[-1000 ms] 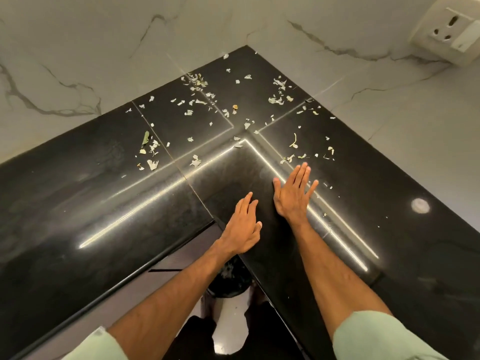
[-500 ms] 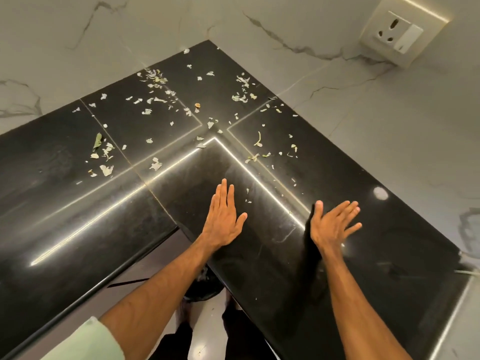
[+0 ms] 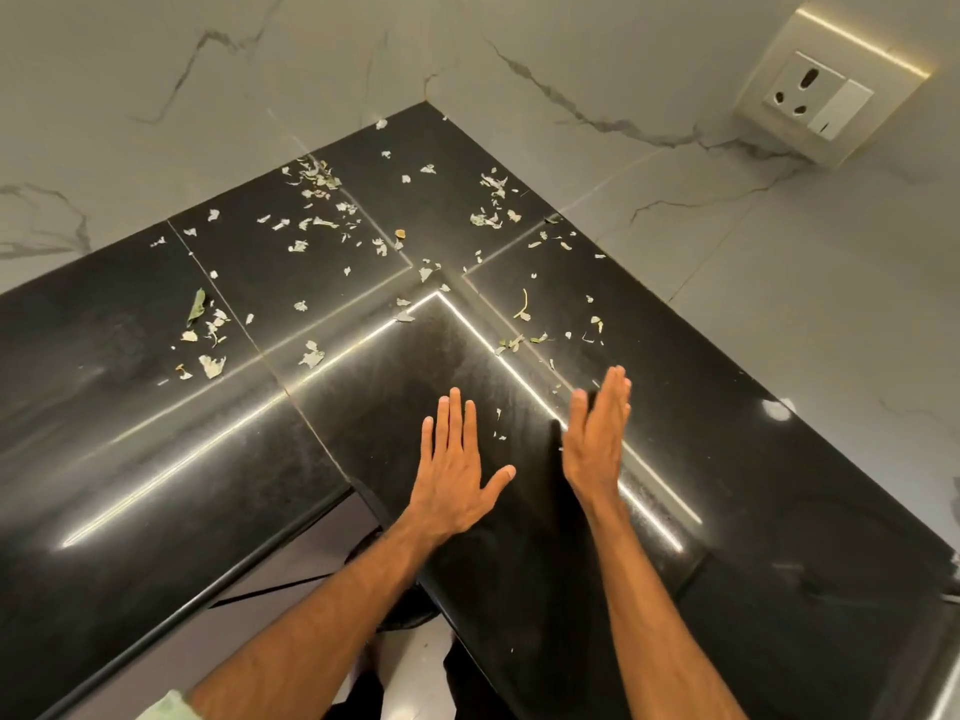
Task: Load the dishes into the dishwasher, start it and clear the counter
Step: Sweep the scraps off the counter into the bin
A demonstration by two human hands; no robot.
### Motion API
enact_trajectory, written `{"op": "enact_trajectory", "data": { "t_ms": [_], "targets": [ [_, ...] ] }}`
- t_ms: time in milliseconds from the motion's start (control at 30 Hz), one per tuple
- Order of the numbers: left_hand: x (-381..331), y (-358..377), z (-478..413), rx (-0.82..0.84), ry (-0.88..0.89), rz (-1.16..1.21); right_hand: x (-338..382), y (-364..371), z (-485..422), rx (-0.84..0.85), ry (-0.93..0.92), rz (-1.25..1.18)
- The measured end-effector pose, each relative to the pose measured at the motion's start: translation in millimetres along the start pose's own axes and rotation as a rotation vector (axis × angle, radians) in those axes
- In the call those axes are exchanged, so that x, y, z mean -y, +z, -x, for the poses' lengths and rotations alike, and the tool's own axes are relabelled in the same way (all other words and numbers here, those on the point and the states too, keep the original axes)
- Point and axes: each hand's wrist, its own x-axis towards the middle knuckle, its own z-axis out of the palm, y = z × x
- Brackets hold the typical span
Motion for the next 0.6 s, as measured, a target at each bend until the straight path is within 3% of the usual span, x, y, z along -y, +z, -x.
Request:
{"op": "enact_trajectory", "data": {
  "t_ms": [167, 300, 433, 533, 600],
  "targets": [
    [-36, 14, -29, -0.104, -0.064, -0.044, -53, -39, 16, -0.122, 0.135, 0.187],
    [-52, 11, -74, -0.165, -0.017, -0.029, -64, -34, 36, -0.022, 0.230, 0.434],
    [-49, 8, -115, -0.181, 0.171, 0.036, -35, 10, 42, 0.060, 0.158, 0.648],
    [-32, -3, -140, -0.221, 0.320, 0.271, -7, 42, 15, 0.069, 0.124, 0.653],
    [-11, -16, -150, -0.269, 0.297, 0.431, 9, 58, -14, 0.068, 0.114, 0.617]
  ]
}}
